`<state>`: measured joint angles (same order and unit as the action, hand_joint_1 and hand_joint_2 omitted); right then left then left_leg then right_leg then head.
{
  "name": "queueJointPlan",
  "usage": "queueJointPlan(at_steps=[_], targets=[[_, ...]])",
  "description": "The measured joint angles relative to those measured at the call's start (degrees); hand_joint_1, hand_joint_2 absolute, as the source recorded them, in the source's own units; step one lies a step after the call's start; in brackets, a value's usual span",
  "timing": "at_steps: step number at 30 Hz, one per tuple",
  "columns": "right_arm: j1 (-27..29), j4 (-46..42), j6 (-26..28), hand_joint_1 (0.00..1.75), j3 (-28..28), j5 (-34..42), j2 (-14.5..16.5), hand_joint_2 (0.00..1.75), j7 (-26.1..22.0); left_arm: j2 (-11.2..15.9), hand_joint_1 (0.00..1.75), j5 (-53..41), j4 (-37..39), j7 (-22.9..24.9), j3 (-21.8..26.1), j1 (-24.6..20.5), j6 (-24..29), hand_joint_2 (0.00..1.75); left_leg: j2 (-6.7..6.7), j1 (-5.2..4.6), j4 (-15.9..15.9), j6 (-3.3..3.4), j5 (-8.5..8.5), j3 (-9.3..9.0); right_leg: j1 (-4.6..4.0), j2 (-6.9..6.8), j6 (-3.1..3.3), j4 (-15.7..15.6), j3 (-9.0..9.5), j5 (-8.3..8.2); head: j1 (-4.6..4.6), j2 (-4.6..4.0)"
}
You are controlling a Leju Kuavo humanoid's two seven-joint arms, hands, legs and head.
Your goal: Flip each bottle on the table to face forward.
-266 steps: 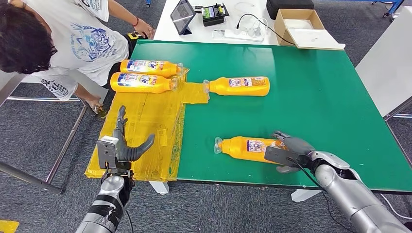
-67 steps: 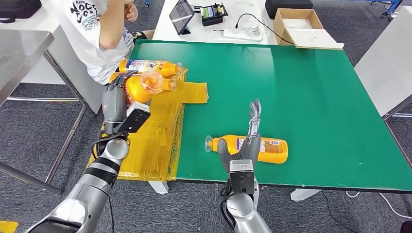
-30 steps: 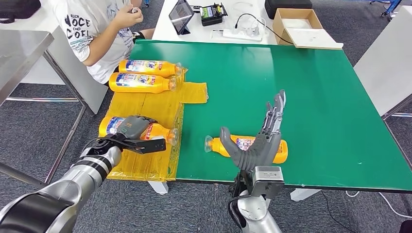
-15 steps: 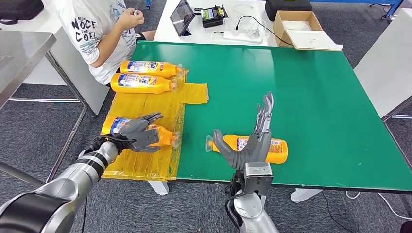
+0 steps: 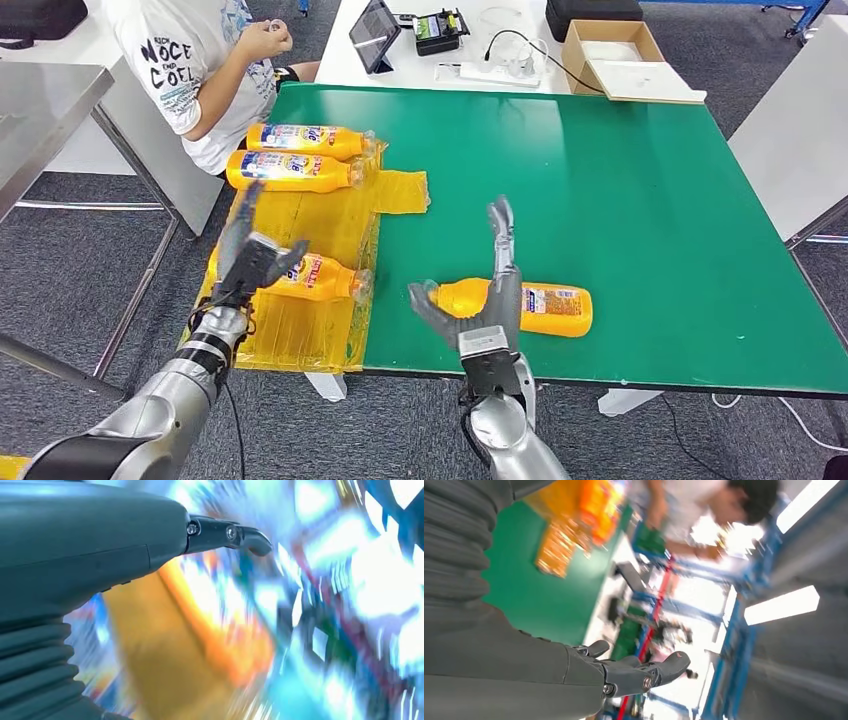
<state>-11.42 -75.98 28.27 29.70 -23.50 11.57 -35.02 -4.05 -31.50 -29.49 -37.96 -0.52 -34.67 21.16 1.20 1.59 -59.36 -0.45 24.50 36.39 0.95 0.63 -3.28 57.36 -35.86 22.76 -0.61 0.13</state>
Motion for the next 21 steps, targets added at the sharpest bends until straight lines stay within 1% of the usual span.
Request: queueJointPlan(at_steps=[1, 3, 5, 7, 10, 14, 18, 21], targets=[[-0.01, 0.77, -0.45, 0.0, -0.03, -1.65, -0.18, 1.75, 1.15, -0.6, 0.0, 2.77, -2.31, -0.14, 1.39, 0.79, 2.38, 1.75, 0.0, 0.0, 0.0, 0.0, 0.01, 0.01, 0.0, 0.0, 0.0, 0.0, -0.02, 0.0, 0.0, 0.0], [-0.05, 2.32, -1.09, 0.0, -0.28, -5.06, -0.73, 1.75, 3.76, -1.55, 0.0, 8.54, -7.18, -0.18, 3.46, 2.54, 4.96, 1.75, -0.01, 0.0, 0.0, -0.01, 0.02, 0.04, 0.0, 0.01, 0.0, 0.0, -0.07, 0.0, -0.01, 0.0], [-0.21, 3.76, -2.2, 0.0, -0.77, -8.73, -1.83, 1.75, 7.18, -2.38, 0.0, 13.63, -11.94, -0.19, 4.63, 4.38, 5.22, 1.75, -0.01, 0.0, 0.0, -0.01, 0.03, 0.08, 0.0, 0.01, 0.0, -0.01, -0.11, 0.01, -0.02, 0.0], [-0.59, 5.08, -4.43, 0.0, -1.37, -11.98, -3.55, 1.75, 10.6, -3.18, 0.0, 16.59, -16.25, -0.2, 5.27, 6.36, 4.33, 1.75, 0.01, 0.0, 0.0, -0.01, 0.03, 0.12, 0.0, 0.0, 0.0, -0.01, -0.12, 0.01, -0.02, 0.0], [-1.43, 7.03, -9.3, 0.0, -2.73, -15.28, -6.59, 1.75, 14.24, -4.42, 0.0, 18.49, -21.5, -0.2, 5.55, 9.53, 3.01, 1.75, 0.01, -0.02, 0.0, 0.0, 0.03, 0.16, 0.02, -0.01, -0.01, -0.02, -0.13, 0.01, -0.01, 0.0], [-2.96, 9.65, -14.72, 0.0, -4.65, -18.03, -10.82, 1.75, 17.52, -5.59, 0.0, 19.47, -25.95, -0.2, 5.5, 12.87, 0.96, 1.75, 0.02, -0.08, -0.01, 0.01, 0.03, 0.17, 0.07, -0.01, -0.02, -0.03, -0.13, 0.0, -0.02, 0.0], [-4.99, 11.69, -18.98, 0.0, -6.34, -19.25, -14.97, 1.75, 19.05, -6.2, 0.0, 19.09, -28.31, -0.17, 5.14, 15.6, -1.08, 1.75, 0.01, -0.08, -0.02, 0.01, 0.03, 0.17, 0.07, -0.01, -0.03, -0.03, -0.13, -0.01, -0.02, 0.0], [-6.62, 13.2, -21.8, 0.0, -7.03, -19.8, -17.2, 1.75, 19.62, -6.47, 0.0, 18.45, -28.91, -0.11, 4.45, 16.77, -2.31, 1.75, 0.01, -0.07, -0.02, 0.01, 0.03, 0.17, 0.05, 0.0, -0.03, -0.03, -0.14, -0.01, -0.03, 0.0]])
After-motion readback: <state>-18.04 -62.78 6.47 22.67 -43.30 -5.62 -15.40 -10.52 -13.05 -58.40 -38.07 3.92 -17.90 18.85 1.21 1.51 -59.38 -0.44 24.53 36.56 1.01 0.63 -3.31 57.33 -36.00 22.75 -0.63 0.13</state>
